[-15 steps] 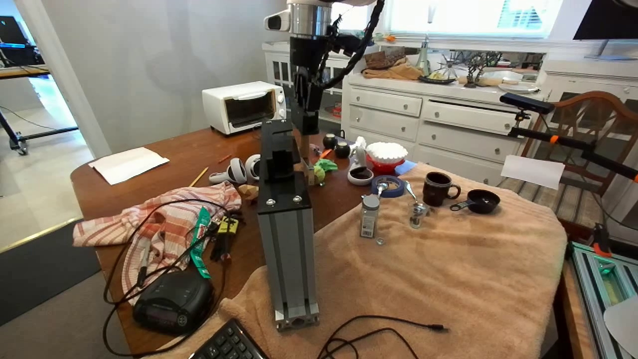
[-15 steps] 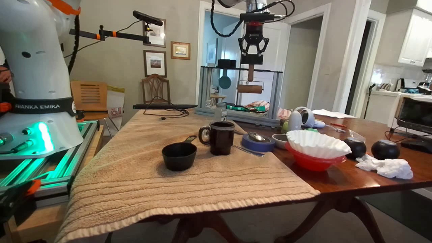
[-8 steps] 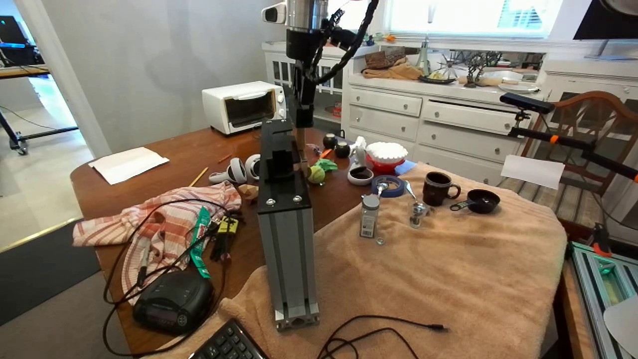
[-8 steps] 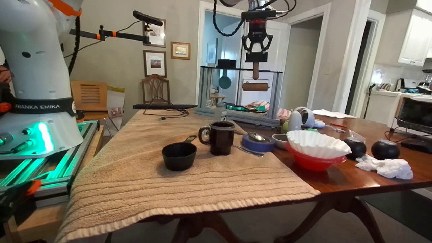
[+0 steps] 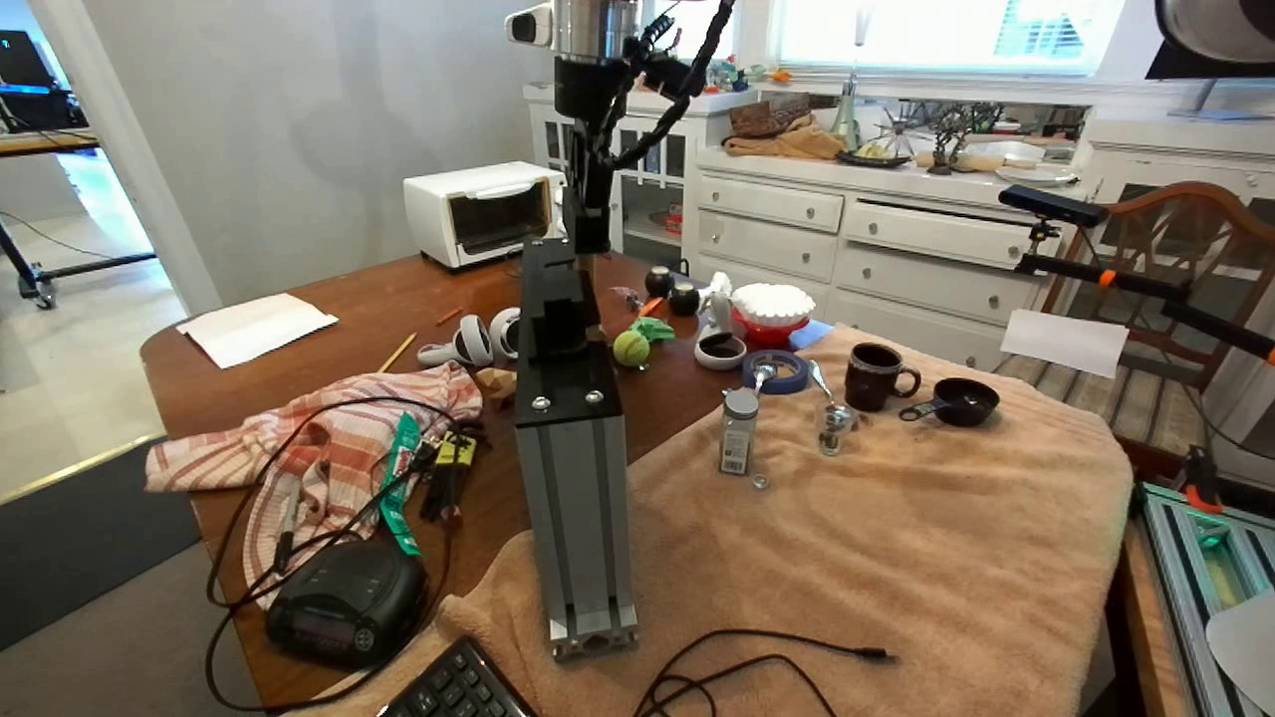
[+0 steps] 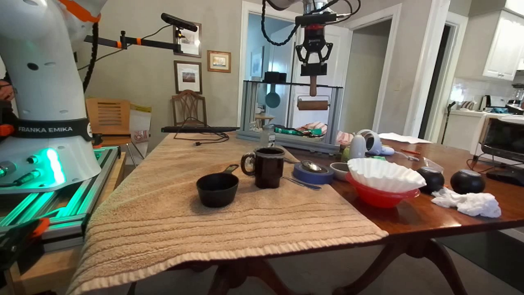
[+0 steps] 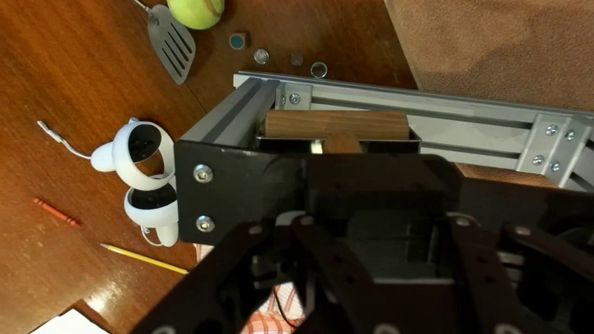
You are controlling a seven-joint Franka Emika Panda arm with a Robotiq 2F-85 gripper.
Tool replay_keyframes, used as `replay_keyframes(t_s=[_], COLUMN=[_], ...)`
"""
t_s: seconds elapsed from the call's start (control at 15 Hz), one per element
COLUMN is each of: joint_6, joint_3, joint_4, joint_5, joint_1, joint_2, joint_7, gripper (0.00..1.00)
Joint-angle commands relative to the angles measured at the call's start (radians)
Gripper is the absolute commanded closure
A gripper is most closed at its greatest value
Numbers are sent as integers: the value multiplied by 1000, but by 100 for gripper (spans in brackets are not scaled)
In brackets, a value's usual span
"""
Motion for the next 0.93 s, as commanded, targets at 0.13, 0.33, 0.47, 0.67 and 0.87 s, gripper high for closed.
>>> replay_keyframes(t_s=[0.13,0.33,0.47,0.67,0.87], joint_6=[-81,-98,-100,-104,-116], joint_3=[-4,-4,-4,-7,-8], joint_4=[130,163,182,210,237], joint_5=[-24,-25,-25,-30,-40], joint_1=[25,32,37,47,55], joint_2=[62,79,90,106,121], joint_7=[1,3,4,8,6], gripper=[78,78,78,78,78])
